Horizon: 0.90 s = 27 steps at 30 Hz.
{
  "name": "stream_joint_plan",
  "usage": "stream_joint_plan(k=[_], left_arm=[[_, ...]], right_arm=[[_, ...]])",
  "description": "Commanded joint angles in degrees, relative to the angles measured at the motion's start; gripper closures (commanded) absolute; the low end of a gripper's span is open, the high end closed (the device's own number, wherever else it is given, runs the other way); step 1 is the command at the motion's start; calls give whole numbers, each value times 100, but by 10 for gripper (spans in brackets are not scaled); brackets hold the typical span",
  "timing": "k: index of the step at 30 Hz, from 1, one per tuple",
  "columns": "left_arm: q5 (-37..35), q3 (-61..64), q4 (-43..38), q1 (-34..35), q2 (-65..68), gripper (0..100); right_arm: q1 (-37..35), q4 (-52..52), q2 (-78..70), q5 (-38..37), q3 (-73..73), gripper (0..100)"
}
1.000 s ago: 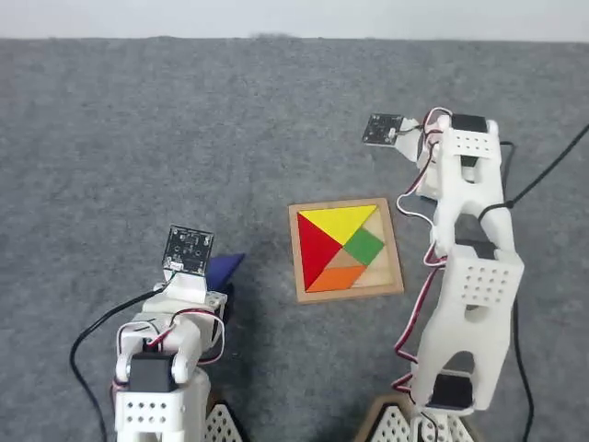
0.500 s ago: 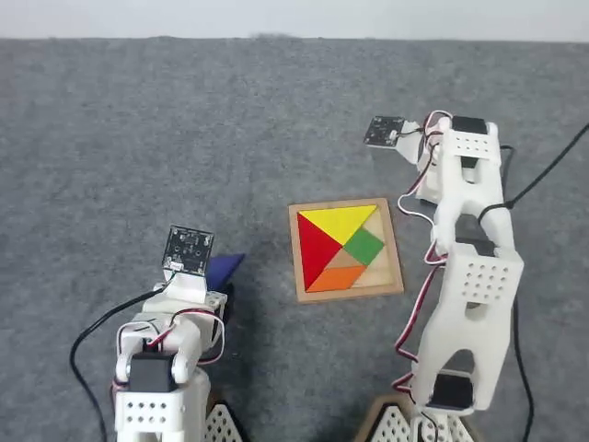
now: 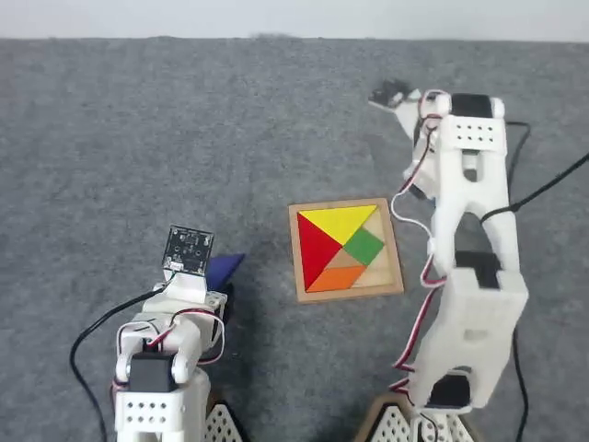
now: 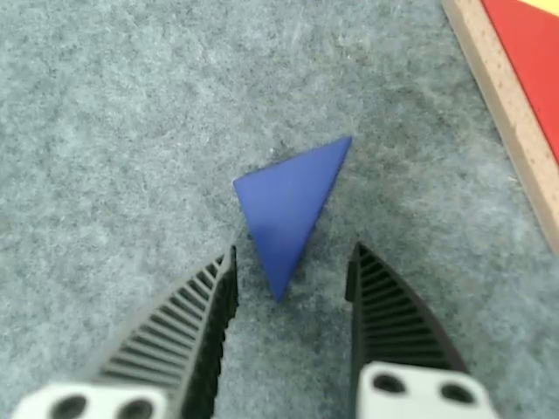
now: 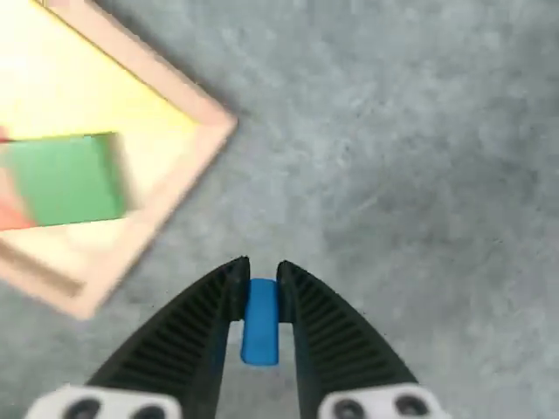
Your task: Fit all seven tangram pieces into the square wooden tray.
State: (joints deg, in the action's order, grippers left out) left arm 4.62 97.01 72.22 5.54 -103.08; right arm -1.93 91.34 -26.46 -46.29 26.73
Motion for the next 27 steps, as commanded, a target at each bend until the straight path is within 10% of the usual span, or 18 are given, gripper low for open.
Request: stream_joint_plan(k=[1, 7, 15, 27], left_arm=[[-62, -57, 9, -26, -105, 800], [-62, -57, 9, -26, -105, 800], [-62, -57, 9, -26, -105, 800], [-62, -57, 9, -26, -105, 800]], right_arm=[[-462, 593, 945, 615, 53, 991], [-1508, 813, 1481, 1319, -554, 991], [-2097, -1807, 2185, 2840, -3385, 991], [-1982, -1974, 945, 3086, -2602, 991]])
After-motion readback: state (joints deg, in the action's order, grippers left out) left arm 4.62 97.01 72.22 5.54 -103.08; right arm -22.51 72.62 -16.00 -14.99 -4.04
